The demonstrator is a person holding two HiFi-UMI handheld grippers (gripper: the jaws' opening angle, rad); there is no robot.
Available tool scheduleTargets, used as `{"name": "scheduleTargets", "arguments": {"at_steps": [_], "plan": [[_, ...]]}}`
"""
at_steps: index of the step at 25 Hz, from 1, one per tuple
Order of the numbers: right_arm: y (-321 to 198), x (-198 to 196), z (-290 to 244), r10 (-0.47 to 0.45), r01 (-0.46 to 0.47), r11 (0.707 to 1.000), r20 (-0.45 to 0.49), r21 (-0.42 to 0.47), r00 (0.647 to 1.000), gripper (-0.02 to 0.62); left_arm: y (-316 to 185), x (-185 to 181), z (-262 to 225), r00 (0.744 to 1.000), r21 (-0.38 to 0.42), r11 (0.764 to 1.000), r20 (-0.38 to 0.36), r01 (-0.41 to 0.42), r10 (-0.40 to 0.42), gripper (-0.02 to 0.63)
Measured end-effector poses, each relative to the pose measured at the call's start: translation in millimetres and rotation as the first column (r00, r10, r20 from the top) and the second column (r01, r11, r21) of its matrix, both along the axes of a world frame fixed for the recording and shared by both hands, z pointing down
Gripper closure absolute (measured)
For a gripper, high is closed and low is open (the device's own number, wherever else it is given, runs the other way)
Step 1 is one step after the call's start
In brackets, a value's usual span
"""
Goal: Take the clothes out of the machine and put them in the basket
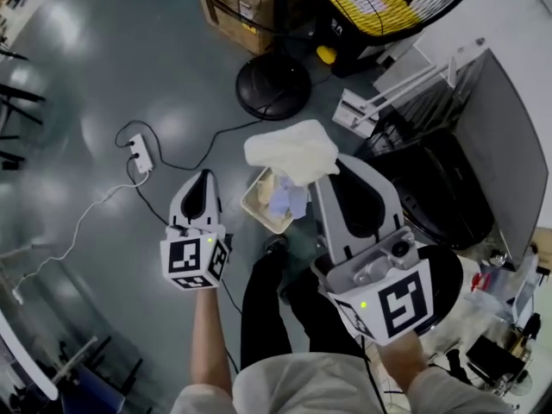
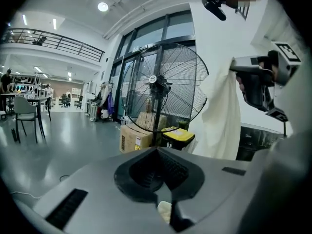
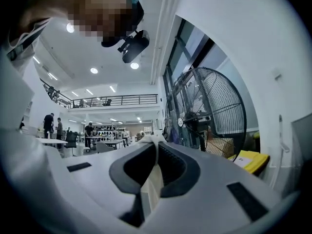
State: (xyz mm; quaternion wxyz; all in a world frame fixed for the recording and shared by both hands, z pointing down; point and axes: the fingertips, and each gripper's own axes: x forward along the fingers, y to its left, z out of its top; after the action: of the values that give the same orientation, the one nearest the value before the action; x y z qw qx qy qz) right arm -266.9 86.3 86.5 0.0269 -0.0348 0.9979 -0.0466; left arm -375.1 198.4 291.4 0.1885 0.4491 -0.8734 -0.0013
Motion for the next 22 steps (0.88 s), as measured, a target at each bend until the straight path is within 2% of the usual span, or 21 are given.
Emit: {"name": "scheduleTargets", "arguments": {"at_steps": [4, 13, 17, 22], "plan": [[-11, 6, 31, 0.03, -0.031, 0.999, -0.051, -0.018, 0.998, 0.56, -10, 8, 17, 1.0, -0.017, 1.0, -0.016, -0.026, 0.025, 0.588], [-14, 24, 155, 0.052, -0.069, 0.994, -0.179, -0.088, 0.982, 0.56, -21, 30, 101, 0.994, -0.082, 0.993, -0.07, -0.086, 0.081, 0.588], [-12, 32, 197, 0.069, -0.095, 0.989, -0.206, -0.115, 0.976, 0.56, -18, 40, 137, 0.991, -0.112, 0.988, -0.089, -0.11, 0.1, 0.588], [-19, 56, 226, 0.082, -0.111, 0.986, -0.22, -0.122, 0.972, 0.56, -23, 52, 170, 0.987, -0.13, 0.983, -0.113, -0.127, 0.112, 0.588]]}}
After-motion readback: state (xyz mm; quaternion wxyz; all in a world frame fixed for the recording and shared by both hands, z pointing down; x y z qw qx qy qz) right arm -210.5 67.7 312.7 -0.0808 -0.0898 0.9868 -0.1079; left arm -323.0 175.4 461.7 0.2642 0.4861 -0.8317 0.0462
